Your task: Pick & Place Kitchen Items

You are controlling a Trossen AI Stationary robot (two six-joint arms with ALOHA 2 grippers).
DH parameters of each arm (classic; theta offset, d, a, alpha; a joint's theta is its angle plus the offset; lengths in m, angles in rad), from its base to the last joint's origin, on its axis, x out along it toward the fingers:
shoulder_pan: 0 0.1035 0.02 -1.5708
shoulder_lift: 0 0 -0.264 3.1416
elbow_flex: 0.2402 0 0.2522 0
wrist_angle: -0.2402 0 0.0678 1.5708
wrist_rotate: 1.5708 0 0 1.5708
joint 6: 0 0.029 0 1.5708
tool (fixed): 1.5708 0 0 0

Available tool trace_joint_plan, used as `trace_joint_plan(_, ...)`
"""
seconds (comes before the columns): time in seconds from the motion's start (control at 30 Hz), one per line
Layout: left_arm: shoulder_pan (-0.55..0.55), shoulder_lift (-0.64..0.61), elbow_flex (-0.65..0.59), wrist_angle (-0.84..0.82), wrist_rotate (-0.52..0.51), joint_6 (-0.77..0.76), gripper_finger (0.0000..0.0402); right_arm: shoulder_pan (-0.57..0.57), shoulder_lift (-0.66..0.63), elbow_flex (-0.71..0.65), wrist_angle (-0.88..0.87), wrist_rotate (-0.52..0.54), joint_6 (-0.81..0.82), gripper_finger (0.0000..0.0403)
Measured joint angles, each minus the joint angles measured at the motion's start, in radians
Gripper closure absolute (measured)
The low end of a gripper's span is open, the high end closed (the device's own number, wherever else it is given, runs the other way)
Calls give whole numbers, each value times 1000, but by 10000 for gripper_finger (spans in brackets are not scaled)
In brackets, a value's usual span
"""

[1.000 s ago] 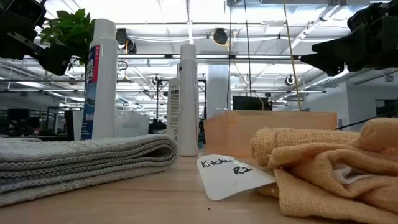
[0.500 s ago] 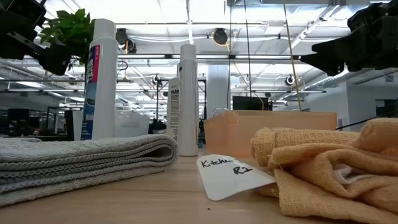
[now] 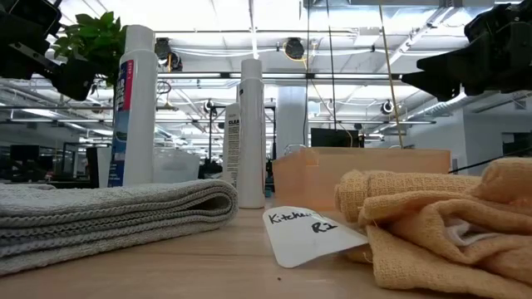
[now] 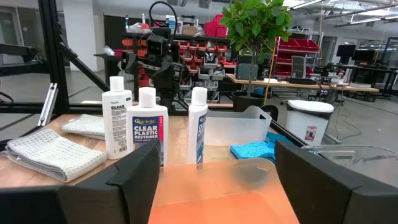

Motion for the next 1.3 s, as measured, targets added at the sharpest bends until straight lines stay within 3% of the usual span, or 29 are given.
trace_joint_plan(1.1, 0, 0, 0, 1, 0, 6, 53, 0, 0, 0, 0, 0, 0, 124)
trace_joint_plan(1.3, 0, 0, 0, 97, -32, 283, 52, 0, 0, 0, 0, 0, 0, 124)
